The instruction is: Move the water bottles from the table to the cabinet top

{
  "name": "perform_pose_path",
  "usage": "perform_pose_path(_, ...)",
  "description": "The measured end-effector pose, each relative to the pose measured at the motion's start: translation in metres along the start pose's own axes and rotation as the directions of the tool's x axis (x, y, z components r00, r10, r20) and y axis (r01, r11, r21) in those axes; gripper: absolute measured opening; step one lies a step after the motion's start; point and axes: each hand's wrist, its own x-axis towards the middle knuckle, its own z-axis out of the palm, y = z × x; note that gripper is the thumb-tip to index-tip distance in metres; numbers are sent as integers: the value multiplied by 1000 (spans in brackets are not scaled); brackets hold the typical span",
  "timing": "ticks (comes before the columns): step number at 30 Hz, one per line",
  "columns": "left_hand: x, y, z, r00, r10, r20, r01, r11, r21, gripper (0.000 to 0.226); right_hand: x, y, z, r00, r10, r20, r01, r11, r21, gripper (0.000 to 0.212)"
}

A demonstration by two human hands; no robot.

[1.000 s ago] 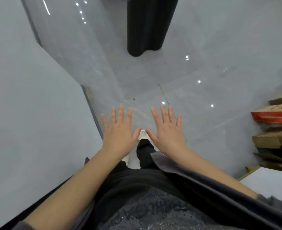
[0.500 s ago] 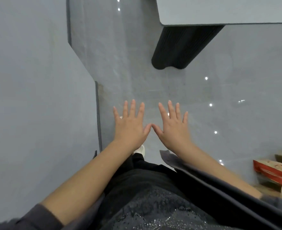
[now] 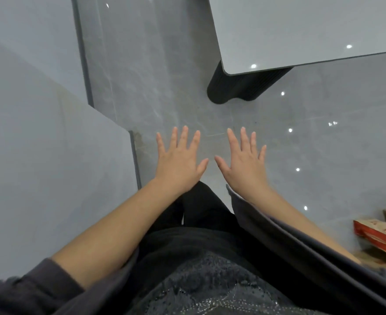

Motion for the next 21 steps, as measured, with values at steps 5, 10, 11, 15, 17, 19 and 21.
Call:
perform_pose_path(5, 39, -9, -24, 1000, 3, -12, -3, 1000, -9, 71, 49, -5, -21, 1000, -3, 15, 3, 1000, 14, 75)
perform_pose_path(10, 91, -12, -53, 999, 28, -19, -27, 1000, 13, 71, 108, -2, -48, 1000, 3, 2, -3, 1000, 22, 75)
perform_pose_path(11, 103, -12, -60, 1000, 30, -10, -30, 999, 18, 71, 121, -2, -53, 1000, 6, 6, -6, 1000, 26, 75)
perform_pose_path(15, 150, -9, -86, 997, 60, 46, -61, 998, 18, 70, 173, -2, -77, 999, 9, 36, -10, 1000, 11, 74)
perform_pose_path(17, 173, -10, -98, 994, 86, 70, -87, 996, 17, 70, 198, -4, -88, 998, 12, 65, -11, 1000, -11, 74)
perform_pose_path(19, 194, -10, -108, 992, 91, 84, -91, 996, 1, 70, 219, -5, -97, 995, 13, 97, -11, 1000, -22, 74)
perform_pose_path(21, 214, -10, -117, 991, 88, 100, -87, 996, -14, 70, 237, -7, -106, 992, 16, 121, -12, 999, -31, 73)
